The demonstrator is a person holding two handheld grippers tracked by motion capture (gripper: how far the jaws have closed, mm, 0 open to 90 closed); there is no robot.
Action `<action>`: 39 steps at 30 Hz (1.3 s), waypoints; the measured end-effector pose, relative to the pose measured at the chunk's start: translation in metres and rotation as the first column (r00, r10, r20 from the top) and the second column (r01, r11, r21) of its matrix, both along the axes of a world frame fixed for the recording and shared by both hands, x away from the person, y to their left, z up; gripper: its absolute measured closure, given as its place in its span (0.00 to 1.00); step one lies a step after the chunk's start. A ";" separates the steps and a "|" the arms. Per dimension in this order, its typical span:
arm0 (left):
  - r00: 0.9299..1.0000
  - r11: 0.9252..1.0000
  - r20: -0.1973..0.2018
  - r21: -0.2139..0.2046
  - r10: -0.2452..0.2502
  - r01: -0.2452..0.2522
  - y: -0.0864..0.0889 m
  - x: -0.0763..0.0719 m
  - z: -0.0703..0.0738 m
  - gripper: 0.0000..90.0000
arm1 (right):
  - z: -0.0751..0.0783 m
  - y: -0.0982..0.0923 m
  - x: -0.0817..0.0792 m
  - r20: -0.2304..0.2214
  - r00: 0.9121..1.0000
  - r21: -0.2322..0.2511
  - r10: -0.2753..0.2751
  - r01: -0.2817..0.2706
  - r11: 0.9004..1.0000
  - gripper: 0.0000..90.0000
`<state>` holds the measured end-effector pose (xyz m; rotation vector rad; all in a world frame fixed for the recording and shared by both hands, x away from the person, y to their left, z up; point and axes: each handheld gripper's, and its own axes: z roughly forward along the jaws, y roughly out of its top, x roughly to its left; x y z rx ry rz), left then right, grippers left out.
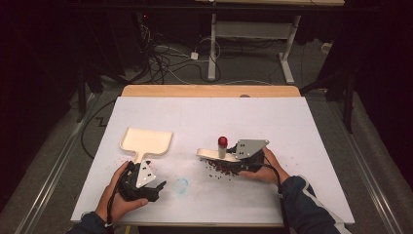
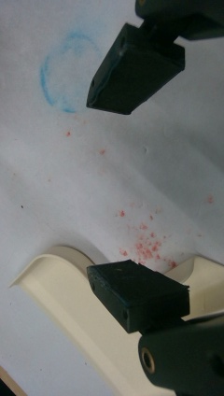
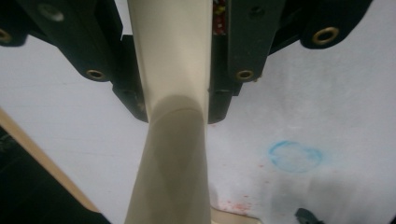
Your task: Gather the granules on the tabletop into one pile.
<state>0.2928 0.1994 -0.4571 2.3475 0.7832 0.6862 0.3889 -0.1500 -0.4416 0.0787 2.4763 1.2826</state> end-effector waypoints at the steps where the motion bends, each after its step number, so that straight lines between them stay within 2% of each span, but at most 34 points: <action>1: 1.000 1.000 0.000 -0.002 -0.001 0.001 0.000 0.000 0.000 0.19 | 0.001 0.000 0.000 0.000 1.000 0.007 -0.013 0.013 1.000 0.74; 5: 1.000 1.000 0.004 -0.003 -0.001 0.001 0.000 0.000 0.001 0.19 | 0.005 0.004 -0.004 0.019 0.994 0.033 -0.111 0.111 0.993 0.74; 6: 1.000 1.000 0.006 -0.005 -0.001 0.001 0.000 0.000 0.001 0.19 | 0.007 0.006 -0.006 0.028 0.987 0.035 -0.161 0.160 0.987 0.74; 8: 1.000 1.000 0.007 -0.008 -0.001 0.001 0.000 0.000 0.002 0.19 | 0.015 0.009 -0.014 0.017 0.972 0.077 -0.233 0.231 0.970 0.74; 10: 1.000 1.000 0.010 -0.006 -0.001 0.001 0.001 0.000 0.002 0.19 | 0.023 0.011 -0.022 -0.035 0.964 0.137 -0.263 0.266 0.954 0.74; 12: 1.000 1.000 0.012 -0.006 0.002 -0.002 0.001 0.000 0.003 0.19 | 0.029 0.015 -0.032 -0.122 0.950 0.202 -0.288 0.308 0.930 0.74; 14: 1.000 1.000 0.015 -0.007 0.005 -0.004 0.002 0.000 0.003 0.19 | 0.030 0.023 -0.042 -0.186 0.935 0.235 -0.302 0.340 0.910 0.74; 15: 1.000 1.000 0.016 -0.008 0.006 -0.006 0.002 0.000 0.004 0.19 | 0.029 0.027 -0.046 -0.222 0.924 0.241 -0.313 0.363 0.900 0.74; 17: 1.000 1.000 0.016 -0.011 0.006 -0.006 0.002 0.000 0.003 0.19 | 0.024 0.040 -0.054 -0.280 0.908 0.249 -0.313 0.384 0.889 0.74; 18: 1.000 1.000 0.013 -0.010 0.004 -0.003 0.001 0.000 0.003 0.19 | 0.021 0.047 -0.057 -0.295 0.903 0.249 -0.312 0.388 0.888 0.74; 21: 1.000 1.000 0.014 -0.005 -0.004 0.004 0.001 0.000 0.003 0.19 | 0.010 0.069 -0.062 -0.295 0.904 0.236 -0.309 0.382 0.894 0.74; 23: 1.000 1.000 0.012 -0.007 -0.005 0.005 0.001 0.000 0.003 0.19 | 0.003 0.079 -0.060 -0.323 0.891 0.221 -0.318 0.398 0.890 0.74; 24: 1.000 1.000 0.012 -0.011 -0.003 0.003 0.001 0.000 0.003 0.19 | -0.001 0.082 -0.058 -0.338 0.881 0.212 -0.332 0.415 0.885 0.74; 26: 1.000 1.000 0.010 -0.009 -0.003 0.003 0.001 0.000 0.002 0.19 | -0.009 0.085 -0.055 -0.356 0.853 0.201 -0.381 0.468 0.861 0.74; 28: 1.000 1.000 0.009 -0.010 -0.004 0.004 0.001 0.000 0.002 0.19 | -0.011 0.083 -0.052 -0.342 0.839 0.203 -0.423 0.505 0.839 0.74; 29: 1.000 1.000 0.009 -0.009 -0.005 0.005 0.002 -0.001 0.002 0.19 | -0.010 0.081 -0.051 -0.338 0.831 0.191 -0.441 0.520 0.833 0.74; 31: 1.000 1.000 0.010 -0.011 -0.004 0.004 0.002 -0.001 0.002 0.19 | -0.011 0.075 -0.048 -0.346 0.810 0.177 -0.474 0.553 0.814 0.74; 33: 1.000 1.000 0.012 -0.009 -0.004 0.004 0.002 -0.001 0.002 0.19 | -0.011 0.069 -0.046 -0.353 0.796 0.164 -0.491 0.569 0.806 0.74; 35: 1.000 1.000 0.012 -0.005 -0.005 0.005 0.002 -0.002 0.003 0.19 | -0.011 0.064 -0.047 -0.341 0.795 0.157 -0.501 0.574 0.804 0.73; 37: 1.000 1.000 0.012 -0.003 -0.009 0.009 0.001 -0.002 0.003 0.19 | -0.010 0.060 -0.048 -0.327 0.799 0.150 -0.504 0.571 0.807 0.74; 39: 1.000 1.000 0.008 -0.002 -0.010 0.010 0.001 -0.002 0.002 0.19 | -0.007 0.055 -0.049 -0.320 0.796 0.145 -0.514 0.577 0.804 0.74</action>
